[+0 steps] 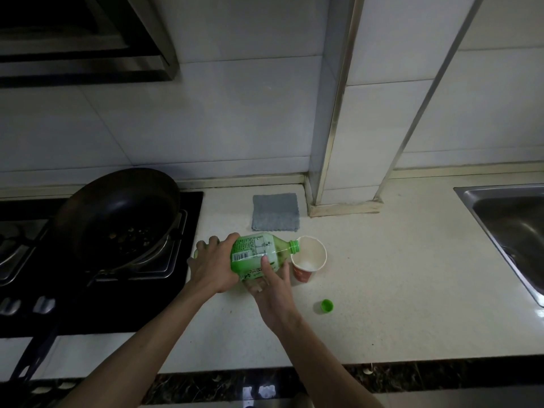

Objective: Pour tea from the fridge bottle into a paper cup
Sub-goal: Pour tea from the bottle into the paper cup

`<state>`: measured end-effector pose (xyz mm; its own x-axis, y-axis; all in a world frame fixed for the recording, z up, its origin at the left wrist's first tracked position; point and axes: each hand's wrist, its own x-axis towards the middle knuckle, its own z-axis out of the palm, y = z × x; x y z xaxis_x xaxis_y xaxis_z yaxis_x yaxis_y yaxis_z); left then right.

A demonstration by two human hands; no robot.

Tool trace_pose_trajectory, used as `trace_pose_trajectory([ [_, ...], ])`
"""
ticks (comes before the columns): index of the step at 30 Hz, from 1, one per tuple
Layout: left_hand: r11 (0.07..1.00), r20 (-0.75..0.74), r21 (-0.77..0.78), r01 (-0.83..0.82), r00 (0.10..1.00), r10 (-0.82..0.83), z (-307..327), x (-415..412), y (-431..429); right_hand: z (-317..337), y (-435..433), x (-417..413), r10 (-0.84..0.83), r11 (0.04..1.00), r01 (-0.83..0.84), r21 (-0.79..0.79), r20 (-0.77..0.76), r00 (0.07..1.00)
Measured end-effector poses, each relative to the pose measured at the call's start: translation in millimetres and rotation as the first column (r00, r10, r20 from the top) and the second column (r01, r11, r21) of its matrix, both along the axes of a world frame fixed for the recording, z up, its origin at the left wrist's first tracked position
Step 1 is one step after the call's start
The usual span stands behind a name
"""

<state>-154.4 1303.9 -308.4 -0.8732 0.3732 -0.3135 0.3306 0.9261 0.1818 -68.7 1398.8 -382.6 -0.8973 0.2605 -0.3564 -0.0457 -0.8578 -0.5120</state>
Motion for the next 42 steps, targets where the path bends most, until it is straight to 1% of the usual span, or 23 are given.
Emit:
trace_pose_trajectory([
  [6, 0.999, -0.060, -0.037, 0.027, 0.998, -0.030, 15.6, 3.7, 3.4, 6.8, -0.9, 0.9, -0.012, 0.998, 0.010, -0.057, -0.038, 0.999],
  [16, 0.998, -0.067, -0.041, 0.043, 0.997, -0.046, 24.6, 3.2, 8.0, 10.0, 0.2, -1.3, -0.026, 0.996, 0.020, -0.084, -0.065, 0.998],
  [26, 0.998, -0.095, -0.056, 0.034, 0.995, -0.039, 28.6, 5.8, 13.9, 10.8, 1.0, -1.1, -0.014, 0.992, 0.007, -0.129, -0.054, 0.998],
  [33, 0.998, -0.112, -0.046, 0.032, 0.993, -0.037, 33.2, 7.0, 15.2, 14.5, -0.2, -3.1, -0.014, 0.984, -0.008, -0.176, -0.125, 0.992],
  [42, 0.999, -0.119, -0.031, 0.029, 0.992, -0.033, 41.6, 8.4, 15.7, 24.1, -1.0, -3.7, -0.039, 0.981, 0.019, -0.191, -0.101, 0.994],
])
